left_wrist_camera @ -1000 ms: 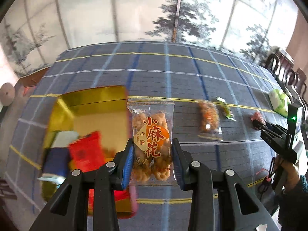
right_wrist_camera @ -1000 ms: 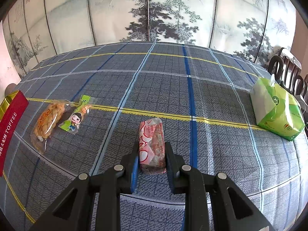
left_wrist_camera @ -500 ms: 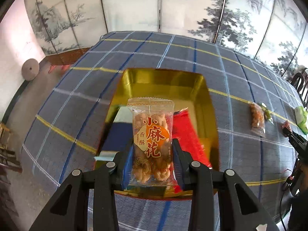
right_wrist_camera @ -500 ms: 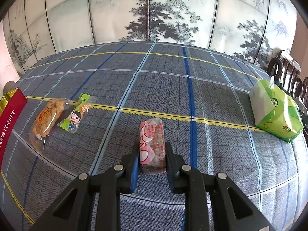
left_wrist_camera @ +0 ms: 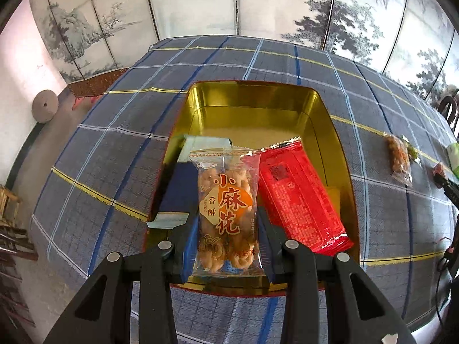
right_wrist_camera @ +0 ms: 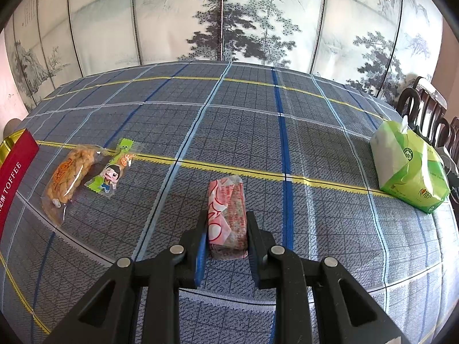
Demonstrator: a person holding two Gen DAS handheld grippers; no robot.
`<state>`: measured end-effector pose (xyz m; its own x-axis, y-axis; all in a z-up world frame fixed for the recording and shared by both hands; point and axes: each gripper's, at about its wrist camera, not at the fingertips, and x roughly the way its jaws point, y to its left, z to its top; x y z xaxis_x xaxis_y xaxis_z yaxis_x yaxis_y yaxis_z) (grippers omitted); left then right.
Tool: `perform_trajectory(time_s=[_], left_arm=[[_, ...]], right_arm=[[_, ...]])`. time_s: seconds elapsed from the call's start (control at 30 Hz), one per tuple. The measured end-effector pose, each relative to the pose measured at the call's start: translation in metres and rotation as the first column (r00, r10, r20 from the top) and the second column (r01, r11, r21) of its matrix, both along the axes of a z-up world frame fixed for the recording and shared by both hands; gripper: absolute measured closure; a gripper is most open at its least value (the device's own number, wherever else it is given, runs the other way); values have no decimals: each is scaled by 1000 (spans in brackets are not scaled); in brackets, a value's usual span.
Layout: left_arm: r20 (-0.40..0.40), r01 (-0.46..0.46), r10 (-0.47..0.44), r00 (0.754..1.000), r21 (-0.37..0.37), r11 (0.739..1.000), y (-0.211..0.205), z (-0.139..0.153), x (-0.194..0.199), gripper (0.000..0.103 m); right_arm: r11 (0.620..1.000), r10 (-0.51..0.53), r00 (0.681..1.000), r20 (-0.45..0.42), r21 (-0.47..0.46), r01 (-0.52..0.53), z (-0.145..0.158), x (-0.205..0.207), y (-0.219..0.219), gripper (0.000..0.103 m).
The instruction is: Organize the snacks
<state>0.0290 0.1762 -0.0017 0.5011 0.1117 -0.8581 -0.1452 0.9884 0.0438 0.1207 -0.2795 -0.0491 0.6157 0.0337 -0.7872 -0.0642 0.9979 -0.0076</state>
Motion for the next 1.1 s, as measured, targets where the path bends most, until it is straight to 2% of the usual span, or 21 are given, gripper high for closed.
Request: perform_trajectory(time_s=[0.23,0.77,0.83,1.1], left_arm=[[0,20,-21,1000,46,999,-6,-2,0,69],[-17,27,-26,1000,76,997,-11,-3,-1,64],[-14,29,-28,1000,85,996,-12,-2,-1,58],[8,39,-41,999,115,993,-17,4,-5,47]], right_arm=[[1000,0,1000,0,-1,0,0,0,1,79],[1000,-3,1000,1,-11,3,1,0,1,80],[1000,-12,1000,0,-13,12,2,0,2,80],[998,-61,998,-13,3,61,3,-1,5,80]])
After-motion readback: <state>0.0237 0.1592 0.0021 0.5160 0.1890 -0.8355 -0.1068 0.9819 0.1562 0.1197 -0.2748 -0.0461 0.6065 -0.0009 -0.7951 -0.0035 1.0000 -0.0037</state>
